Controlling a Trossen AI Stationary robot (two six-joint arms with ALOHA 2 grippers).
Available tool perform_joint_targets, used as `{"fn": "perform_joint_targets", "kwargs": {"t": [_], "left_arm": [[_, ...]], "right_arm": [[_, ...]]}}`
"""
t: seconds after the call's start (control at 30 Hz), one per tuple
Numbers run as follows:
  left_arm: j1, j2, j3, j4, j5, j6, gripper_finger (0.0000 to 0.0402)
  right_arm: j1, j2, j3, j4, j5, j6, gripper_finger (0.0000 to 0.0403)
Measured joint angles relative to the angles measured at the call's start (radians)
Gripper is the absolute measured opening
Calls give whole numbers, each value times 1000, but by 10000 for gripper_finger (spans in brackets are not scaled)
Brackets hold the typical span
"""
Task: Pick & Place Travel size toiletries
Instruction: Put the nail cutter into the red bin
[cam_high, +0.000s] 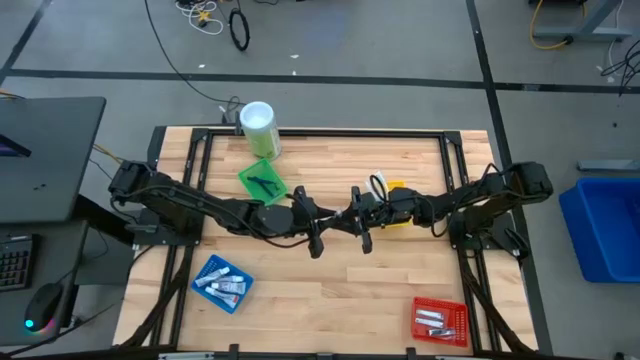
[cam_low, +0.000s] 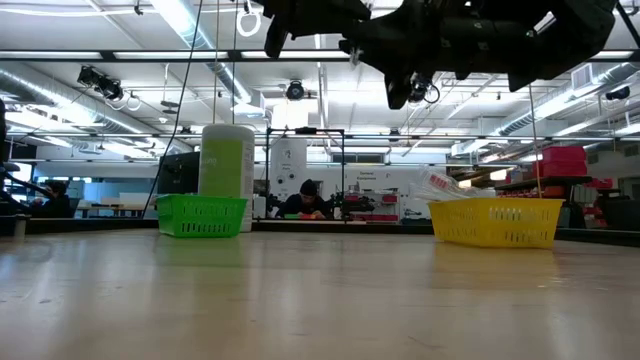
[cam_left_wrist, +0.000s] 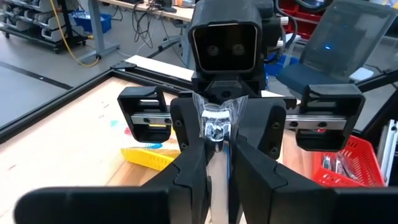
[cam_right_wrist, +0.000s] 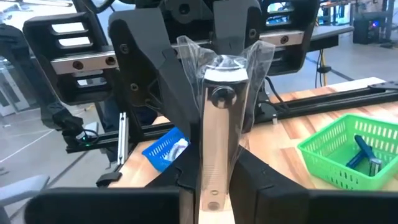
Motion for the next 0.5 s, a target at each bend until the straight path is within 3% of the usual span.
{"fn": "perform_joint_targets", "kwargs": {"t": [0.27,0.5], "left_arm": [[-1,0,0,-77,-5,-22,113],[0,0,-1,-137,-10,-33,142]], "right_arm": [[1,-67,0,-138,28,-39,53],[5,-264,0,-527,112,-47,54]]}}
